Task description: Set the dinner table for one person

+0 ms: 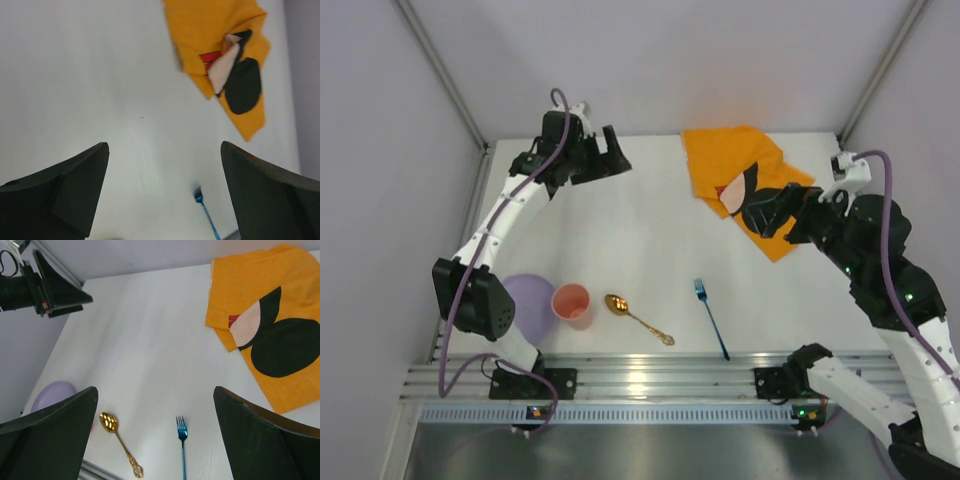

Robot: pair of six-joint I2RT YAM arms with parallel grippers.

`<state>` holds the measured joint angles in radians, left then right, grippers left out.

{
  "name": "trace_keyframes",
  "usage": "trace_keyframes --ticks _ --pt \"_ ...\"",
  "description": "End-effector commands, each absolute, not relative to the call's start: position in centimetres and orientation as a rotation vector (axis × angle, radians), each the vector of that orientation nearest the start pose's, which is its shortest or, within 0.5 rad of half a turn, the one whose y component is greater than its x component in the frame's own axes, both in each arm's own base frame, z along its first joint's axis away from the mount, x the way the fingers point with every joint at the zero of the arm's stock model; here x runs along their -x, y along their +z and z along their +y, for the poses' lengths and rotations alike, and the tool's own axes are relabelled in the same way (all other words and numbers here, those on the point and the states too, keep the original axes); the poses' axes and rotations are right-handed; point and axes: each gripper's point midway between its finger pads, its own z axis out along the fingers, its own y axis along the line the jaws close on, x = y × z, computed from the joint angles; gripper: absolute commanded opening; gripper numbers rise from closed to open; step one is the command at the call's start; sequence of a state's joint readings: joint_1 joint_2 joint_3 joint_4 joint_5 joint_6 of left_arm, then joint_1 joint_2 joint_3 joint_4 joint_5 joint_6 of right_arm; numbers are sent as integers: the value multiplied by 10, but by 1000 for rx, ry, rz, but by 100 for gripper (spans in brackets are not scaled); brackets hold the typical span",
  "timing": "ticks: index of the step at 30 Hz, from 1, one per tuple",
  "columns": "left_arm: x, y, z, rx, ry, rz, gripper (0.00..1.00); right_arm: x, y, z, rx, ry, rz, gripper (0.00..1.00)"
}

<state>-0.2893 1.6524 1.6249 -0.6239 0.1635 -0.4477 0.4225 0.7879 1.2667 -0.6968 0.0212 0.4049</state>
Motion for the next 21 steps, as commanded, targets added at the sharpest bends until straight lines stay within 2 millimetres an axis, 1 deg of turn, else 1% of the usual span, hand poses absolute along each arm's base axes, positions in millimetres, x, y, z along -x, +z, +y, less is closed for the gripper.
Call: trace_keyframes --ticks 1,2,3,4,5,6,7,8,9,10,11,12,13,14,15,16,18,19,21 --pt "-438 278 -233 170 -1008 2158 98 -218 368 101 -67 541 1820 100" --pt "-445 265 -246 224 -1090 2183 99 -217 364 100 -79 539 1827 100" --pt "-444 258 -264 253 -1138 2208 99 -215 365 98 -89 538 1820 100" --pt "-456 255 -280 275 -1140 2213 99 -210 365 95 -97 537 1818 100" --pt "-458 252 -292 252 -1110 2223 99 -209 367 92 -113 529 1812 100" --pt "-456 248 -315 197 -1040 2221 98 -207 368 90 -122 525 1811 100" --pt "-466 246 -334 167 -1025 2220 98 -203 365 86 -133 512 1821 100" --pt "-463 234 -346 152 -994 2271 99 -202 367 81 -155 496 1816 100" --pt "-455 224 -366 120 -977 2318 98 -201 367 79 -163 488 1819 100" --pt "-473 216 -376 145 -910 2317 99 -197 364 75 -172 473 1832 100" --pt "-474 206 -381 153 -858 2342 98 -195 366 71 -183 456 1828 100" --pt "-463 191 -387 172 -801 2408 98 -194 366 67 -196 444 1828 100" --pt "-466 189 -390 205 -772 2402 98 -190 365 63 -203 429 1836 100" --pt "-471 170 -385 263 -689 2417 98 -188 368 58 -222 409 1825 100" --pt "-468 162 -386 329 -676 2428 98 -186 369 55 -232 403 1823 100" --pt "-466 148 -384 359 -651 2448 98 -182 368 51 -240 388 1826 100" --pt "-463 136 -389 383 -652 2456 98 -178 369 43 -260 357 1821 100" --pt "-462 126 -392 383 -641 2470 98 -176 369 40 -269 349 1821 100" --pt "-458 115 -401 381 -667 2495 99 -174 369 36 -284 335 1816 100"
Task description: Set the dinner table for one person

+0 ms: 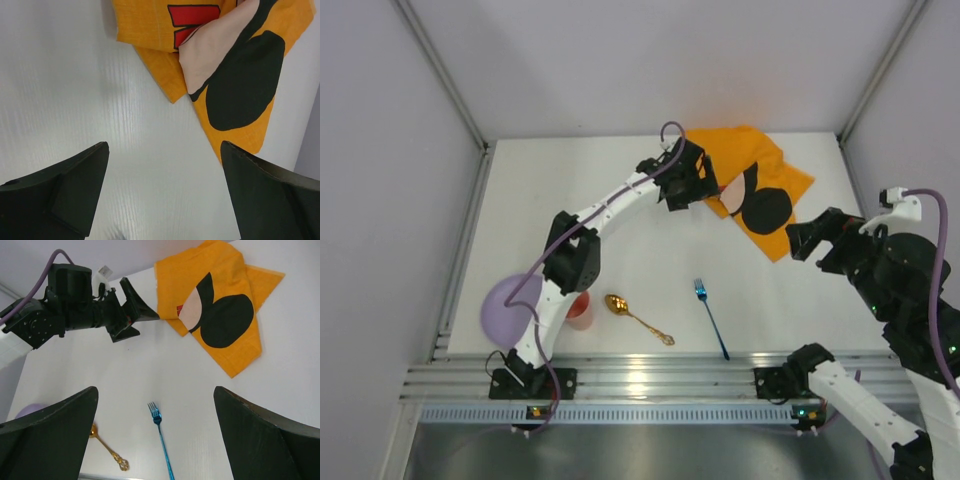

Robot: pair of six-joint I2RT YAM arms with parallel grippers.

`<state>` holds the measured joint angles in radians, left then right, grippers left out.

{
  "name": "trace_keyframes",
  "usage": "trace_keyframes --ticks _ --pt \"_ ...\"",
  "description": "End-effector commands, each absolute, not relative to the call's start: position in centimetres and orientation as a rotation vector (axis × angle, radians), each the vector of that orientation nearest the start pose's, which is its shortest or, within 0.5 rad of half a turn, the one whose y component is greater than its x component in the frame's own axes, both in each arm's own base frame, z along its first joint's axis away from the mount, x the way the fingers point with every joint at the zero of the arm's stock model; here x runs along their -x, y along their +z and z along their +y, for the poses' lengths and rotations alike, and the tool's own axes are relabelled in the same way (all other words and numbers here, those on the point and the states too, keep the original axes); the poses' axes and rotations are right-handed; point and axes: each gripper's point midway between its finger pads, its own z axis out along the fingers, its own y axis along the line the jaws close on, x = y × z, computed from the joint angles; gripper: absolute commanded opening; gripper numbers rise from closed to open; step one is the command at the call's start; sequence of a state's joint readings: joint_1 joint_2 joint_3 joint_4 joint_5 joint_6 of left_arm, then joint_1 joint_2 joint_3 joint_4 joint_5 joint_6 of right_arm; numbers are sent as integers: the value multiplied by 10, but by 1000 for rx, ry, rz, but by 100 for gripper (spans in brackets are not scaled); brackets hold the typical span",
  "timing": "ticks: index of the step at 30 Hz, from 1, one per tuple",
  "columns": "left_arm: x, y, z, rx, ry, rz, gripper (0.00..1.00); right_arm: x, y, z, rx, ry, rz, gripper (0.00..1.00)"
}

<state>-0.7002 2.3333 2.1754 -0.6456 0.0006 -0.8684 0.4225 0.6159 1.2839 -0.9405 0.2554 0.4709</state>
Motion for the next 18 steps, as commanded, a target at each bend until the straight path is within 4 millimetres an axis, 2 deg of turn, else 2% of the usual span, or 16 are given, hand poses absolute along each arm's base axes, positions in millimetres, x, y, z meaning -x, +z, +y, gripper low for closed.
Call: trace_keyframes --ticks 1,3,7,11,18 --pt "-456 103 -406 386 -677 2515 98 -173 367 35 -292 330 1824 100" --pt "-451 94 -420 394 -773 2537 98 -172 366 33 -300 324 1825 100" --pt "-453 77 -434 437 -880 2527 97 -172 363 33 -300 312 1843 100" --pt "-460 72 -449 478 -972 2497 97 -175 358 34 -294 299 1863 100" --pt "-462 62 -469 521 -1068 2486 98 -184 351 40 -275 286 1910 100"
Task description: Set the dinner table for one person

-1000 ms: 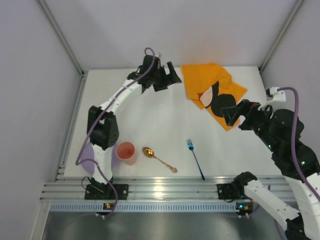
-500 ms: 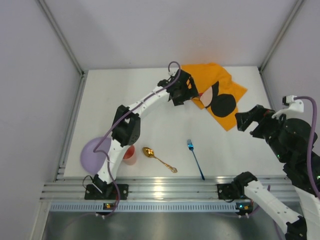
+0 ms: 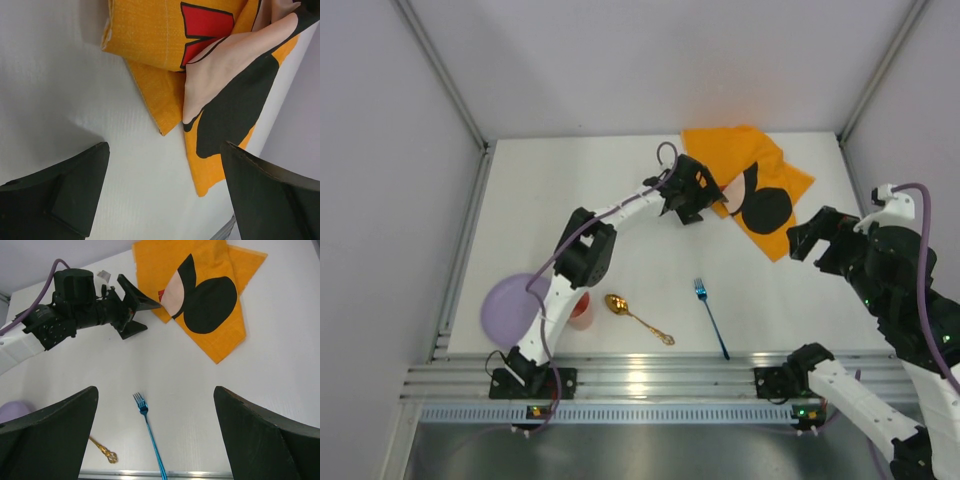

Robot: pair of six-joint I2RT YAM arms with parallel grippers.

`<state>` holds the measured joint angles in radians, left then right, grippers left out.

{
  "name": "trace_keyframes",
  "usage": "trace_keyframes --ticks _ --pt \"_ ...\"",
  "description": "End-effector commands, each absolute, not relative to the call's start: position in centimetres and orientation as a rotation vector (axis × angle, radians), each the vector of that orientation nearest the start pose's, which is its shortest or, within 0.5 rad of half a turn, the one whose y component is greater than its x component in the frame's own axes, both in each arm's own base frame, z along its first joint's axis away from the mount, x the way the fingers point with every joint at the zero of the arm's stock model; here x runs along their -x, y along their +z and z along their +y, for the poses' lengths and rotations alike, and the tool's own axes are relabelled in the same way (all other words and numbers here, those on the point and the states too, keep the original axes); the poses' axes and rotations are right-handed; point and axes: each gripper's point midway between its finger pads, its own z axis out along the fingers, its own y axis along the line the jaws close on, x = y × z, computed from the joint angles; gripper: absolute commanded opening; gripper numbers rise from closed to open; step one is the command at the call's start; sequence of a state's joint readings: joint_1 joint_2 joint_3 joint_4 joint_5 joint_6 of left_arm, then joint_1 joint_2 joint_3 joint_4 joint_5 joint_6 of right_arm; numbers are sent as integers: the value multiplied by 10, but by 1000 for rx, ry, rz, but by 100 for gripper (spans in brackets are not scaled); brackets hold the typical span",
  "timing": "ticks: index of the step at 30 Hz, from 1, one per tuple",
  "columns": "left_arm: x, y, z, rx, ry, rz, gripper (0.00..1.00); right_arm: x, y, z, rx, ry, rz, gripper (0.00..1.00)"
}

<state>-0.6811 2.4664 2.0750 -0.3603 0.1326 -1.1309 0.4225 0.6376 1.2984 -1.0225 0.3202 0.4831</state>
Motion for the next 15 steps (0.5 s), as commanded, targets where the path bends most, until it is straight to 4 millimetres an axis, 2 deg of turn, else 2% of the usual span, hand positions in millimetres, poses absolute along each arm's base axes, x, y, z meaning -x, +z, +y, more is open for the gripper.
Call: trace_keyframes --ticks 1,10,12,15 --pt "-464 56 -469 532 -1061 2492 98 -184 349 40 -273 281 1914 100" --pt "-478 38 -487 602 -1097 2462 98 -188 342 39 -252 244 1943 100" --pt "-481 39 -491 615 -1112 2451 97 -188 341 39 -249 237 1950 100" --pt "-482 31 -492 635 -1113 2452 95 -190 339 39 -238 224 1958 100"
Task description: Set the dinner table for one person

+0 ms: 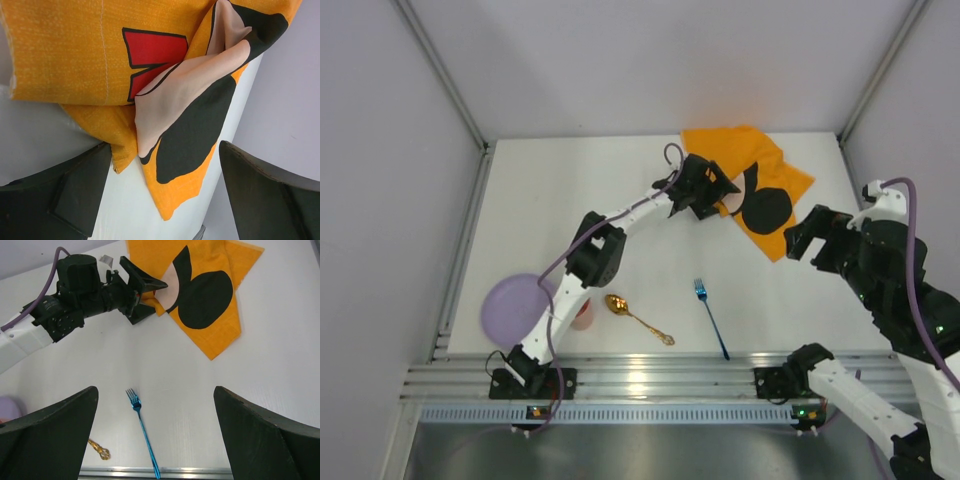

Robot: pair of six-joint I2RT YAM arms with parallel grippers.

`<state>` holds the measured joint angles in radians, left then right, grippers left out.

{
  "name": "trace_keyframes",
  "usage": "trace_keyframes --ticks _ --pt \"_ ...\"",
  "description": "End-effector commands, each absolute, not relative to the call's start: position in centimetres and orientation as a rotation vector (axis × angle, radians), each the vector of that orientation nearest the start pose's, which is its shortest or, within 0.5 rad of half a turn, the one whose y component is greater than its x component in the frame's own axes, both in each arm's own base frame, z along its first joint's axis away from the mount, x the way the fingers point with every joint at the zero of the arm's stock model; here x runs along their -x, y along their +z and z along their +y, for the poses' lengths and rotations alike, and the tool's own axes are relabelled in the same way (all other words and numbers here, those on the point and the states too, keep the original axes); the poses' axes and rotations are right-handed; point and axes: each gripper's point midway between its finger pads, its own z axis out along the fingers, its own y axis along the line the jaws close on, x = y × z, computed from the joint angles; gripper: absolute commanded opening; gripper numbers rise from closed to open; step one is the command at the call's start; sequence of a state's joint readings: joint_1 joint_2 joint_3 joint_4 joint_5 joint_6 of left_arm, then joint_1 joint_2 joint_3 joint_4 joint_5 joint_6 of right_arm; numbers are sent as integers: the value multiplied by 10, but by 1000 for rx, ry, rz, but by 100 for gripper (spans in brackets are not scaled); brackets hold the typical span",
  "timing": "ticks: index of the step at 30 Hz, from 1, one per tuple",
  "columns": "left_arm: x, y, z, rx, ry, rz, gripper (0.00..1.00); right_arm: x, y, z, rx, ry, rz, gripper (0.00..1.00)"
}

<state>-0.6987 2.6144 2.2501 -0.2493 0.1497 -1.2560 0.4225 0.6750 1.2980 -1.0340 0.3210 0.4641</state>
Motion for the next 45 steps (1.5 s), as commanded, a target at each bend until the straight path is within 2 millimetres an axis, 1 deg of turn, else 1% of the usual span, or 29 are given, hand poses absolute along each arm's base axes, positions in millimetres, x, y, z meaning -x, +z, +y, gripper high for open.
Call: trace_keyframes --ticks 1,5,6,8,9,11,14,15,16,17,20,24,28,29,30,39,42,43,44,45 --pt "-481 31 -493 635 -1115 2451 94 -190 339 38 -231 215 1958 100" --pt "-482 28 -497 642 -1135 2443 83 -193 336 37 -213 187 1968 100" --pt "-482 28 -497 645 -1133 2443 78 -194 336 37 -207 185 1968 100" --pt "-483 30 -496 646 -1133 2439 73 -195 335 37 -196 175 1970 100" --pt "-482 31 -495 647 -1132 2440 67 -196 335 38 -190 175 1971 100" --pt "-480 35 -495 644 -1135 2438 62 -197 332 38 -181 168 1979 100" --pt "-476 38 -490 645 -1125 2439 57 -198 328 38 -166 157 1986 100" --pt "-474 40 -488 639 -1117 2442 54 -198 328 38 -164 153 1985 100" --pt "-472 40 -486 635 -1106 2446 53 -198 325 37 -157 146 1988 100" --pt "-470 42 -485 627 -1105 2450 49 -198 324 37 -154 143 1990 100" --pt "-462 45 -478 610 -1089 2464 46 -199 321 37 -142 134 1995 100" --pt "-451 44 -466 586 -1060 2475 45 -200 315 37 -132 126 2006 100" --pt "-450 37 -465 555 -1048 2490 43 -201 313 39 -127 133 2009 100" --pt "-451 39 -468 545 -1058 2484 43 -201 313 40 -124 135 2011 100" --pt "-452 32 -468 546 -1052 2495 42 -201 311 40 -124 133 2015 100" --pt "-453 20 -490 533 -1104 2520 41 -197 307 38 -127 131 2026 100" --pt "-454 17 -490 526 -1093 2526 41 -196 307 36 -132 124 2025 100" --pt "-454 17 -489 526 -1088 2526 40 -196 308 36 -136 127 2022 100" --pt "-453 16 -488 526 -1084 2530 31 -195 307 36 -135 123 2024 100" --pt "-452 15 -488 522 -1080 2533 28 -195 307 36 -137 125 2024 100"
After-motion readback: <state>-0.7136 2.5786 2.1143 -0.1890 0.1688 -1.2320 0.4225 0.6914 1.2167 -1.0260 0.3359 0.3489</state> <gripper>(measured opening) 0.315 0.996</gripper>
